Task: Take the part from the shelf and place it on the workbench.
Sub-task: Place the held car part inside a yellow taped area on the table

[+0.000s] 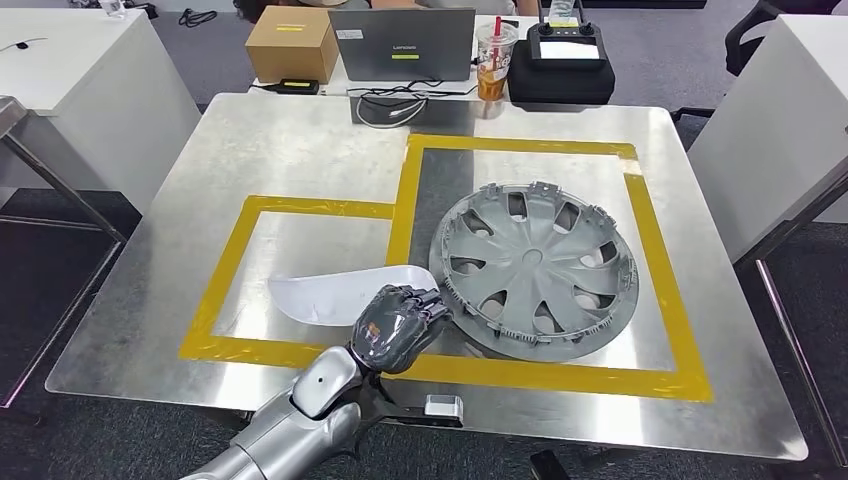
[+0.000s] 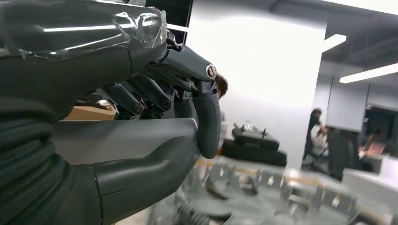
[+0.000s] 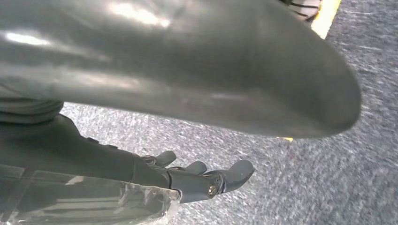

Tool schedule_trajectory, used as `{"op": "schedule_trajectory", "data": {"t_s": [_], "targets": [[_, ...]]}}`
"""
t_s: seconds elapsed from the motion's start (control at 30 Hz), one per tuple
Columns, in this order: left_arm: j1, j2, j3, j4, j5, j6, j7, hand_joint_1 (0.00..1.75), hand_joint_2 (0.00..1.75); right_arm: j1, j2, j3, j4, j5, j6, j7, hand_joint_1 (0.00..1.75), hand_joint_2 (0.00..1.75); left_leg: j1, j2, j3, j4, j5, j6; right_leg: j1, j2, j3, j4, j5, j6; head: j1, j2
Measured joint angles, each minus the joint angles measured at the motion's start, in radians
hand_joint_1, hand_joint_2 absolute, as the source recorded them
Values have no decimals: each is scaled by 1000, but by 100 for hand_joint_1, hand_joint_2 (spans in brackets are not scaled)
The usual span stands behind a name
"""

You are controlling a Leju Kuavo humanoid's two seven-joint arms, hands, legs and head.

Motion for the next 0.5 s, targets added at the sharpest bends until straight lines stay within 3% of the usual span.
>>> {"op": "schedule_trajectory", "data": {"t_s": [0.1,0.17,0.2,0.23,0.27,0.33,0.43,0.5], "targets": [[-25,-6,0,101,0,-5,40,175,175,-5,2,0,0,8,1,3,0,0,10,0,-83,179,-89,-18,-1,1,0,-1,1,-10,-4,0],[-41,-12,-3,173,4,-19,75,175,175,-5,3,0,1,12,1,4,0,0,14,0,-125,264,-110,-21,0,1,-1,0,1,-12,-4,0],[-50,-15,-6,205,6,-28,96,175,175,-5,4,0,1,15,1,5,0,0,14,0,-119,251,-93,-20,0,2,0,0,1,-11,-4,0],[-61,-19,-9,232,6,-36,115,175,175,-5,4,-1,1,18,0,6,0,0,14,0,-94,200,-61,-16,1,3,2,0,1,-11,-4,0],[-75,-23,-12,257,8,-44,133,175,175,-6,5,-1,1,21,0,7,0,0,13,0,-56,124,-26,-9,2,3,4,-1,1,-11,-4,0],[-102,-30,-17,299,13,-57,159,175,175,-8,9,-2,1,25,1,11,0,0,8,1,6,3,11,5,6,4,6,-2,1,-8,-3,0],[-127,-39,-23,342,20,-74,182,175,175,-9,13,-3,1,28,5,17,0,0,0,1,24,-33,11,16,6,4,10,-9,4,8,-4,0],[-140,-46,-25,361,28,-91,195,175,175,-10,13,-3,2,30,6,20,0,0,4,3,42,-57,26,26,7,2,6,3,-4,13,-2,0]]}}
